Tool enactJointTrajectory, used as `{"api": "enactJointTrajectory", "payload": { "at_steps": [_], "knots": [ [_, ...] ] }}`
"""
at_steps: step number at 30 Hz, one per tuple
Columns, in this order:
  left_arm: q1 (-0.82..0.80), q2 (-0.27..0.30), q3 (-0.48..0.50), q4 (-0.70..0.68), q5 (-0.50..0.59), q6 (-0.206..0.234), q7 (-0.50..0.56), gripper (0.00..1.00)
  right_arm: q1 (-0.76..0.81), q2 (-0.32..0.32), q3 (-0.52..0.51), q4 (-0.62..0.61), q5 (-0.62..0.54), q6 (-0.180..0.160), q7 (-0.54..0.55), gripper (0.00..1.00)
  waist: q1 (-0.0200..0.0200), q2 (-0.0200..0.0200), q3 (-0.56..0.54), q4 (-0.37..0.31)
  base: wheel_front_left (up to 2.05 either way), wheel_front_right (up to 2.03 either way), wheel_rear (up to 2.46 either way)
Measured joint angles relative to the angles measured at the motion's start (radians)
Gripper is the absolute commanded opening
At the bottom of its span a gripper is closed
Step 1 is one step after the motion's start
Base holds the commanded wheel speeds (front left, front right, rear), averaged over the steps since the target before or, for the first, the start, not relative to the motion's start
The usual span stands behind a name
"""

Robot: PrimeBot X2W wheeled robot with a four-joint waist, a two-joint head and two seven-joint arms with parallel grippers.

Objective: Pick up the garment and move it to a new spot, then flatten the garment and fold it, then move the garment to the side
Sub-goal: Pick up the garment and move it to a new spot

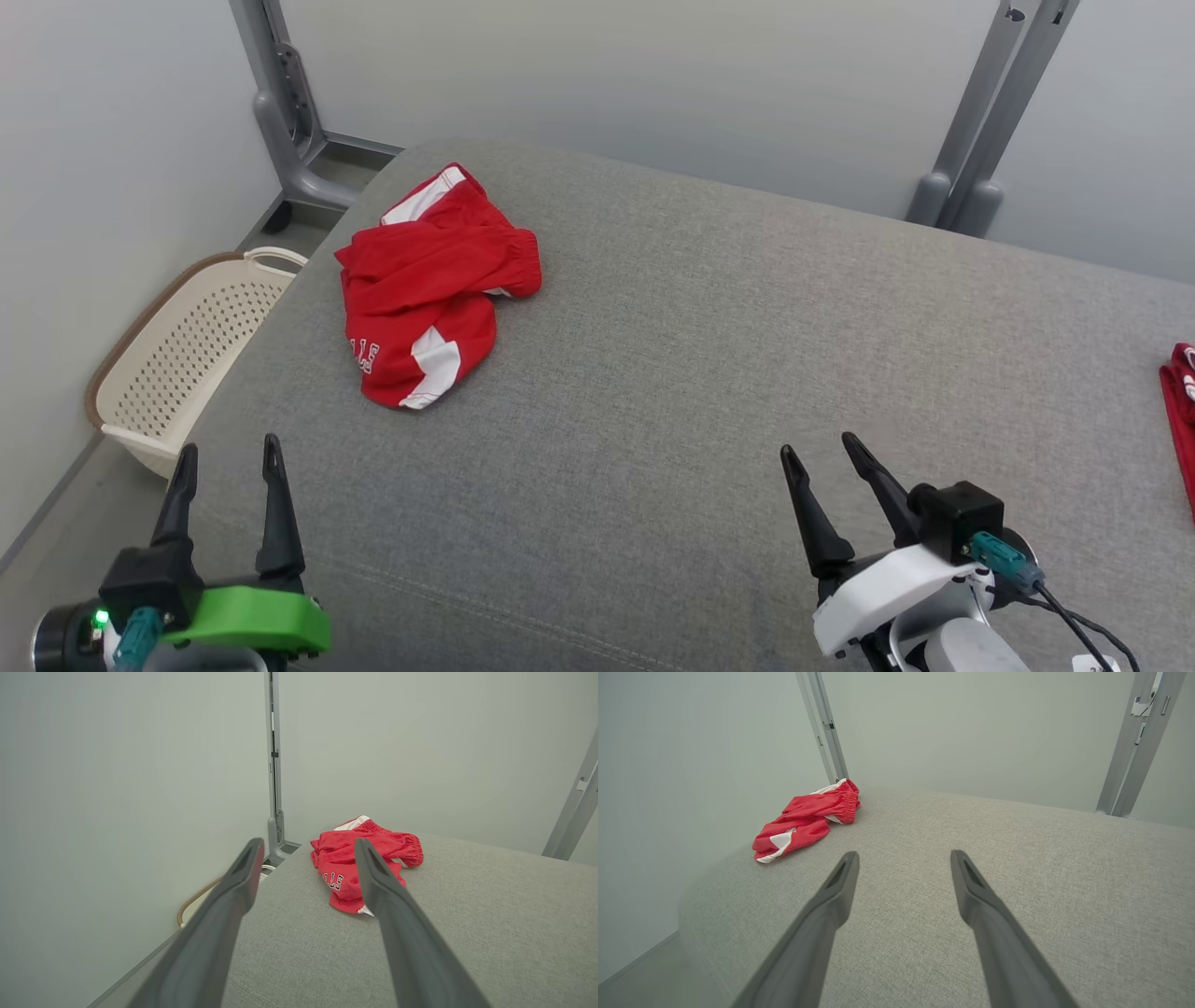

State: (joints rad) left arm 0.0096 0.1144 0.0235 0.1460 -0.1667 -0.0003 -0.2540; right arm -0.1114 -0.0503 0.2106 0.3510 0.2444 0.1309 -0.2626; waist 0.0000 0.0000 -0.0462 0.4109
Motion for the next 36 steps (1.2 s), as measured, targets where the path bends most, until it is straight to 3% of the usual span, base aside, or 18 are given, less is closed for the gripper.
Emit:
{"api": "enactJointTrajectory", "payload": {
  "at_steps": [10,21,36],
  "knots": [
    [-0.204,0.050,-0.014,0.091,-0.014,-0.044,0.015,1.00,-0.033,-0.017,0.013,-0.012,-0.002,0.000,0.003,1.00,0.0000,0.0000,0.036,-0.065,0.00,0.00,0.00],
    [-0.433,0.106,0.019,0.292,-0.101,-0.096,0.010,1.00,-0.074,-0.020,0.058,-0.061,0.001,0.000,0.018,1.00,0.0000,0.0000,0.099,-0.164,0.00,0.00,0.00],
    [-0.687,0.252,0.004,0.557,-0.146,-0.123,0.039,1.00,-0.120,-0.025,0.043,-0.102,-0.006,0.000,0.021,1.00,0.0000,0.0000,0.212,-0.298,0.00,0.00,0.00]
  ]
}}
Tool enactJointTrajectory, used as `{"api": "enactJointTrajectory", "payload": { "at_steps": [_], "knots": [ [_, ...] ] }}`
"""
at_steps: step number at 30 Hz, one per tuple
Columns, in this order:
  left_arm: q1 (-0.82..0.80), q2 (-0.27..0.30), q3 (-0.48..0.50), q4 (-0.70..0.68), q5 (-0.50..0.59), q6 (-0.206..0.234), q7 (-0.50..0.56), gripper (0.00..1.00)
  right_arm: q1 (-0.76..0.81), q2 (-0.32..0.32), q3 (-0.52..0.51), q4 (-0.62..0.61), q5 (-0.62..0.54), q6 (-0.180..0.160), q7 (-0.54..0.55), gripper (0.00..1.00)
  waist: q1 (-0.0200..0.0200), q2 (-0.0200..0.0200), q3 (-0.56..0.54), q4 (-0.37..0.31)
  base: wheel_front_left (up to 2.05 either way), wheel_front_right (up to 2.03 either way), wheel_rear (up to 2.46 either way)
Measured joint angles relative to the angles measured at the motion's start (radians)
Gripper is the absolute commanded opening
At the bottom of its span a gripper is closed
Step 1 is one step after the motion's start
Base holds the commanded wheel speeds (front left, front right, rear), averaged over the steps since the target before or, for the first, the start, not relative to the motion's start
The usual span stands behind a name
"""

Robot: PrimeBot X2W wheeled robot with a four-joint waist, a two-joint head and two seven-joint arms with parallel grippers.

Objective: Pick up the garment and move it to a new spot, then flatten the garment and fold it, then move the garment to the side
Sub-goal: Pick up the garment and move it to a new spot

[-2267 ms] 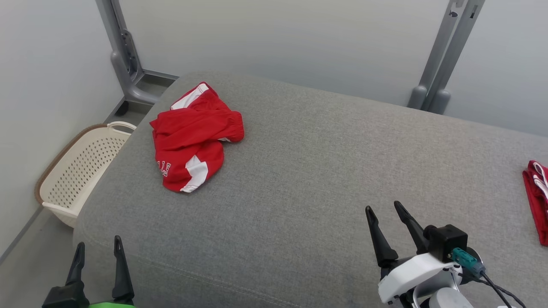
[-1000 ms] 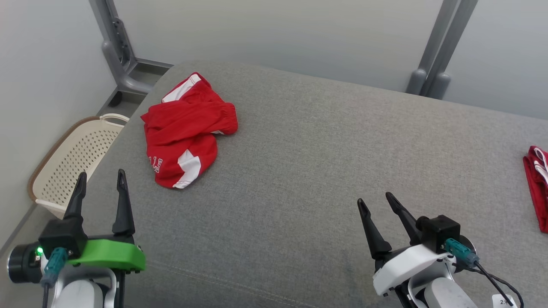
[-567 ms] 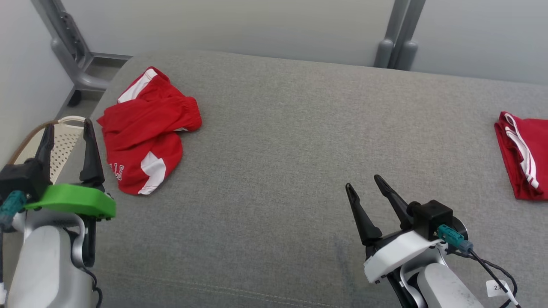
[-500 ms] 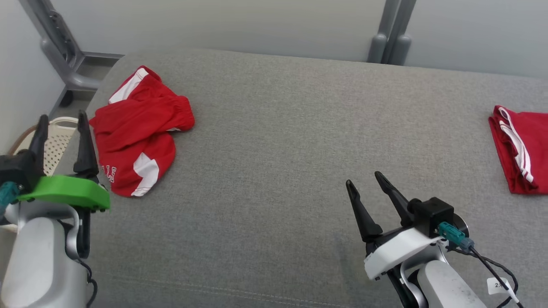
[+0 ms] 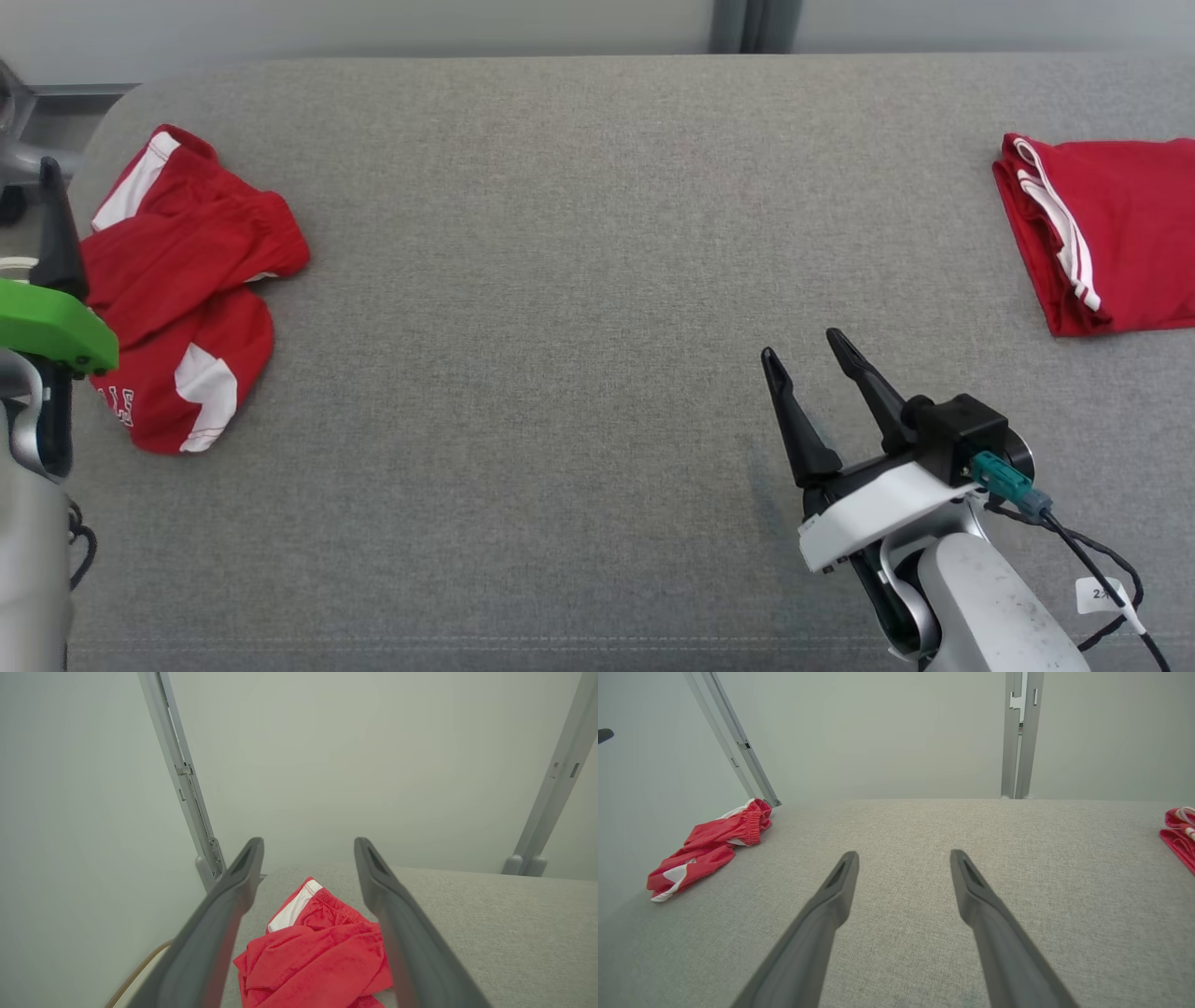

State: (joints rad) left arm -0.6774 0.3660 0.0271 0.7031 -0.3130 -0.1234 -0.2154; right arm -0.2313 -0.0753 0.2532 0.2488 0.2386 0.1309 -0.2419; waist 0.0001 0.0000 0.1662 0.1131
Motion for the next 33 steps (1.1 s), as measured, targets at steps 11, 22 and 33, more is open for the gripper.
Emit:
{"api": "enactJointTrajectory", "payload": {
  "at_steps": [11,22,33],
  "knots": [
    [-0.169,0.075,-0.056,0.195,-0.033,-0.004,0.033,1.00,-0.032,-0.002,-0.008,-0.030,-0.007,0.000,-0.001,1.00,0.0000,0.0000,0.095,-0.068,0.00,0.00,0.00],
    [-0.222,0.108,-0.147,0.379,-0.056,-0.006,0.078,1.00,-0.043,-0.008,-0.009,-0.039,-0.009,0.000,-0.002,1.00,0.0001,0.0000,0.145,-0.133,0.00,0.00,0.00],
    [-0.214,0.128,-0.194,0.507,-0.129,-0.006,0.167,1.00,-0.050,-0.014,-0.001,-0.044,-0.006,0.000,0.003,1.00,0.0000,0.0000,0.155,-0.178,0.00,0.00,0.00]
  ]
}}
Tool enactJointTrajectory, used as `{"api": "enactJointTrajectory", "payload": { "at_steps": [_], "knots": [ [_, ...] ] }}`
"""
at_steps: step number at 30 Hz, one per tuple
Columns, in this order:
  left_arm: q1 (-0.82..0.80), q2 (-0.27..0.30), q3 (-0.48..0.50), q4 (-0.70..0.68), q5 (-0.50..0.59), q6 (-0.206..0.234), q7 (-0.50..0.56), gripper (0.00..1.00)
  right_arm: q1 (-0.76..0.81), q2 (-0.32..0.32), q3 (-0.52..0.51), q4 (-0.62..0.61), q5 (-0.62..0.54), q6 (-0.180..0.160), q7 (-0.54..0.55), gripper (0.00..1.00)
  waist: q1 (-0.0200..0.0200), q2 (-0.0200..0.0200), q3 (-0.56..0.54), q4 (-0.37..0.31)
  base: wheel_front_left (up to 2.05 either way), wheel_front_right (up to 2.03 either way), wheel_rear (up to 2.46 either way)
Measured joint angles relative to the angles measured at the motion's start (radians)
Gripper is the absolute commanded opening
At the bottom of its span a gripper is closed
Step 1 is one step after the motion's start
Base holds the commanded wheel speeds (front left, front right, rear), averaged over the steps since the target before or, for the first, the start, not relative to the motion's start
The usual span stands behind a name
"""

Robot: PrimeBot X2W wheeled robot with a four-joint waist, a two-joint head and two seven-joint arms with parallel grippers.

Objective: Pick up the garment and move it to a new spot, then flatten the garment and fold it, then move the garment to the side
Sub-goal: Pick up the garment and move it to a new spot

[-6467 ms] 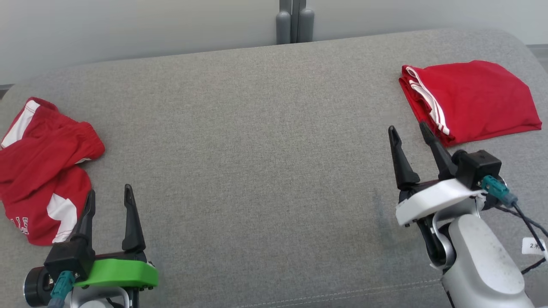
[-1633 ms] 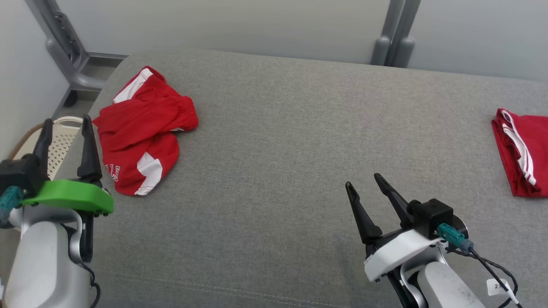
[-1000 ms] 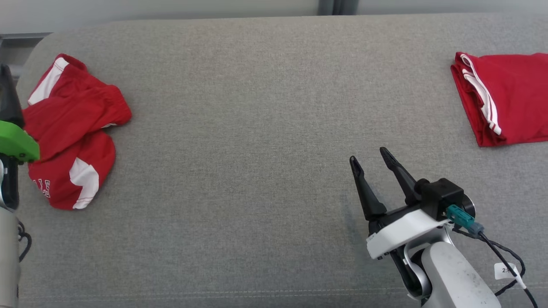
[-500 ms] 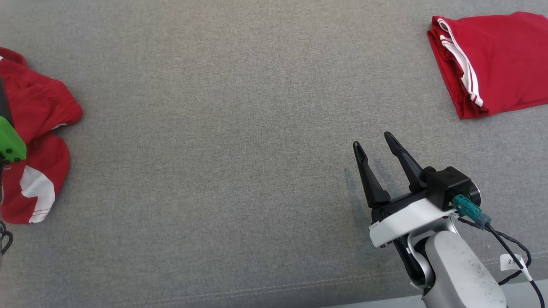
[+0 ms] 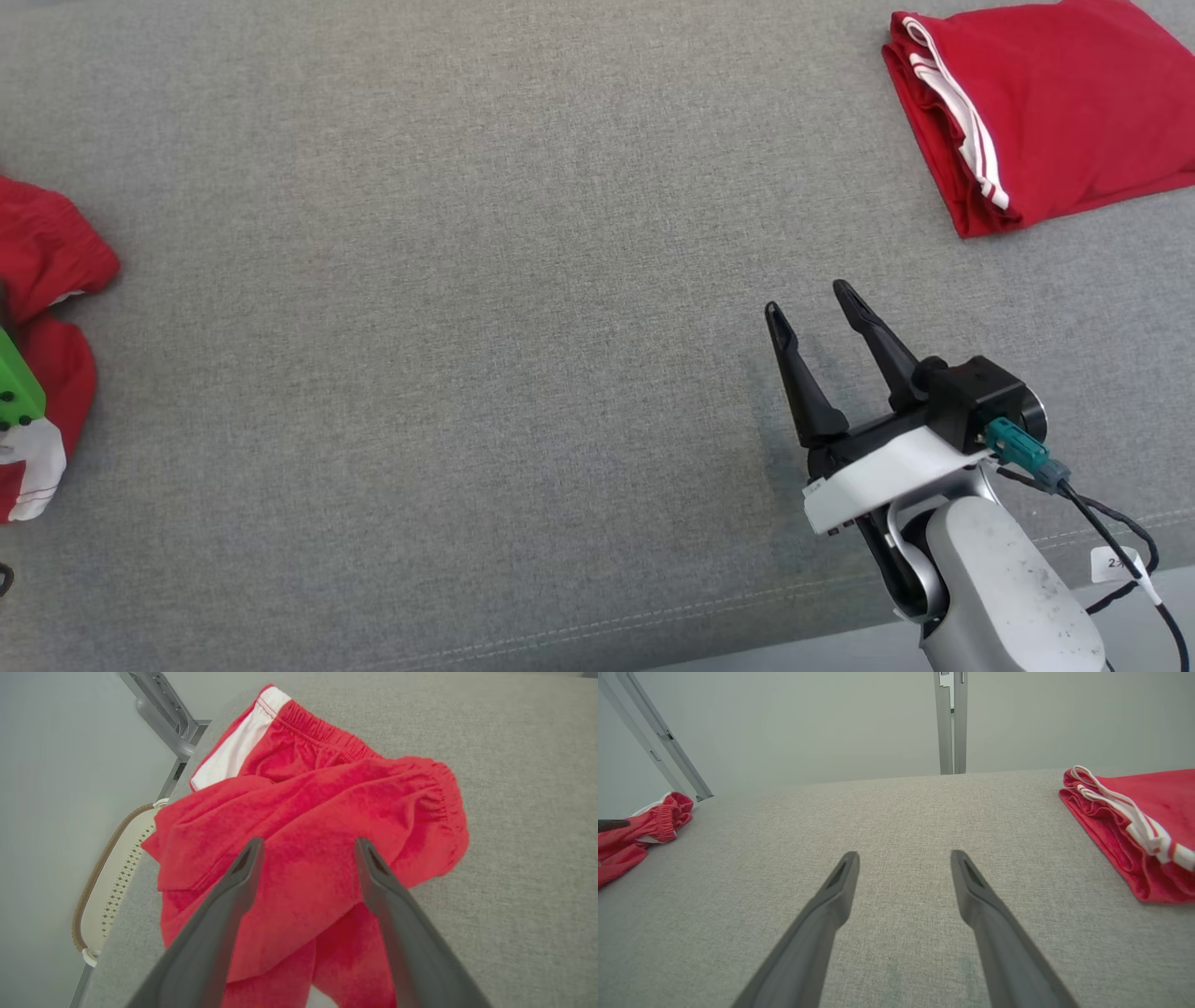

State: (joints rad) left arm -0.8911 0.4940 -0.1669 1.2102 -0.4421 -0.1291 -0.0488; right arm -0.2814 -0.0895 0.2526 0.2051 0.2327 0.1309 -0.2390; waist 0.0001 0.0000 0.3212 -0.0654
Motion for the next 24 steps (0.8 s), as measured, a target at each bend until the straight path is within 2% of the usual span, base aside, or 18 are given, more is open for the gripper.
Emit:
{"api": "enactJointTrajectory", "payload": {
  "at_steps": [5,14,15,16,24],
  "knots": [
    [0.010,0.001,-0.010,0.034,-0.036,0.000,0.078,1.00,-0.003,-0.003,-0.002,-0.007,-0.002,0.000,0.004,1.00,0.0000,0.0000,0.018,-0.012,0.00,0.00,0.00],
    [0.009,0.011,-0.018,0.057,-0.066,0.000,0.143,1.00,-0.007,-0.010,-0.002,-0.019,-0.005,0.000,0.018,1.00,0.0000,0.0000,0.039,-0.023,0.00,0.00,0.00],
    [0.008,0.016,-0.021,0.058,-0.066,0.000,0.134,0.62,-0.007,-0.012,-0.003,-0.022,-0.007,0.000,0.019,1.00,0.0000,0.0000,0.042,-0.024,0.00,0.00,0.00],
    [0.008,0.016,-0.022,0.059,-0.067,0.000,0.125,0.00,-0.007,-0.012,-0.003,-0.024,-0.007,0.000,0.022,1.00,0.0000,0.0000,0.043,-0.024,0.00,0.00,0.00],
    [-0.018,0.013,-0.067,0.054,-0.040,0.000,0.042,0.00,-0.007,-0.013,-0.002,-0.027,-0.012,0.000,0.031,1.00,0.0000,0.0000,0.038,-0.010,0.00,0.00,0.00]
  ]
}}
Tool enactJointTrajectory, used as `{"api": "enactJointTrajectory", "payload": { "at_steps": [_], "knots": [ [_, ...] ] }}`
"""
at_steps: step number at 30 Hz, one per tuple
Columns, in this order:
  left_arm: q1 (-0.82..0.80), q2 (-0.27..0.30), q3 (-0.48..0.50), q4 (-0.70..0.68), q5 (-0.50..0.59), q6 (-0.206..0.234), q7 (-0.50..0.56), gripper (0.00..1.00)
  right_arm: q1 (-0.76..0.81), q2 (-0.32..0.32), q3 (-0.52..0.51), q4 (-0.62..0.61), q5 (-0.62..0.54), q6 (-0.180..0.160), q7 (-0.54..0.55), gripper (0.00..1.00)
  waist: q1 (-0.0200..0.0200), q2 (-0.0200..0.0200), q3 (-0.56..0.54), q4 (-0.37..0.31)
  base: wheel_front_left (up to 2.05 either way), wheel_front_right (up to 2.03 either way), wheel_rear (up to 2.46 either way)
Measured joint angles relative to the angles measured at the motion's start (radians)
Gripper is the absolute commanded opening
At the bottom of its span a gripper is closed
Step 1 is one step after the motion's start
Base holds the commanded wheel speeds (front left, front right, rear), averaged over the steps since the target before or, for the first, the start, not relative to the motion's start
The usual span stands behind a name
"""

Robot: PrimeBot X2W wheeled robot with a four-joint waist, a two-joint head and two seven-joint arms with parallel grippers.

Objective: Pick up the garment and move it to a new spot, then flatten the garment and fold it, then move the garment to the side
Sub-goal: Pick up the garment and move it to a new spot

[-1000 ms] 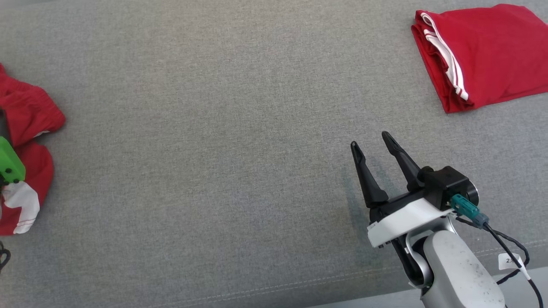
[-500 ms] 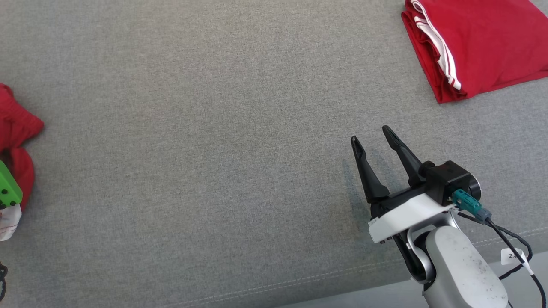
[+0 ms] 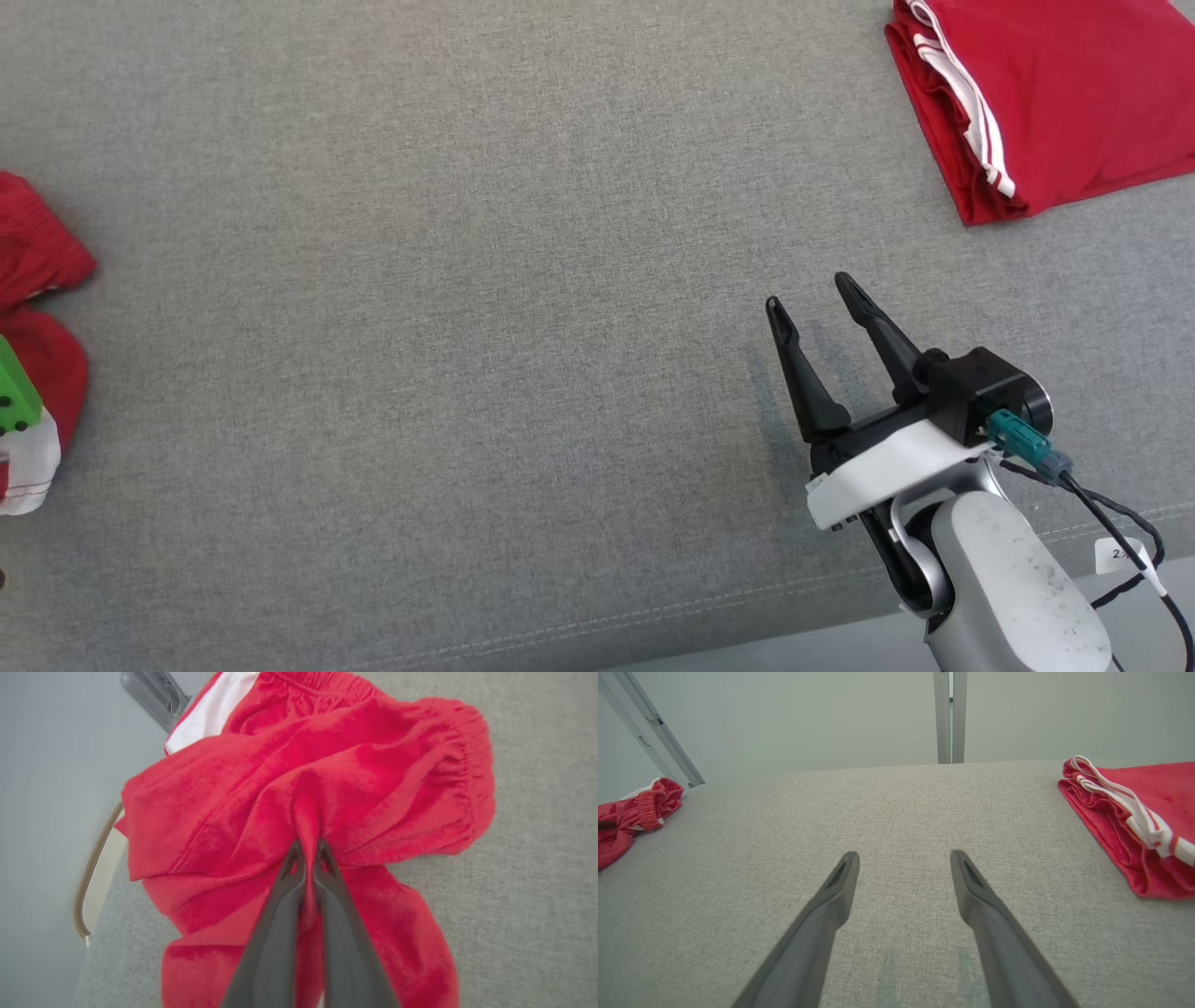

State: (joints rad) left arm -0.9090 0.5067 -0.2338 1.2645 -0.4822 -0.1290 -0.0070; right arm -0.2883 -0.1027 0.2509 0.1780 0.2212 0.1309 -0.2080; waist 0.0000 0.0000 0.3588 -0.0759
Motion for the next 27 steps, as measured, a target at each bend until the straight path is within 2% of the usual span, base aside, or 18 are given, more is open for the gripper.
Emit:
{"api": "enactJointTrajectory", "payload": {
  "at_steps": [6,14,27],
  "knots": [
    [-0.020,-0.001,-0.024,-0.023,0.006,0.000,-0.079,0.00,-0.001,0.004,0.011,0.017,0.006,0.000,-0.004,1.00,0.0000,0.0000,-0.035,0.008,0.00,0.00,0.00],
    [-0.034,-0.012,-0.106,-0.114,-0.011,0.000,-0.119,0.00,-0.001,0.015,0.018,0.046,0.023,0.000,-0.019,1.00,-0.0001,0.0000,-0.095,0.013,0.00,0.00,0.00],
    [-0.004,-0.036,-0.319,-0.343,-0.105,0.000,-0.126,0.00,-0.001,0.026,0.011,0.080,0.040,0.000,-0.039,1.00,-0.0001,0.0000,-0.163,0.004,0.00,0.00,0.00]
  ]
}}
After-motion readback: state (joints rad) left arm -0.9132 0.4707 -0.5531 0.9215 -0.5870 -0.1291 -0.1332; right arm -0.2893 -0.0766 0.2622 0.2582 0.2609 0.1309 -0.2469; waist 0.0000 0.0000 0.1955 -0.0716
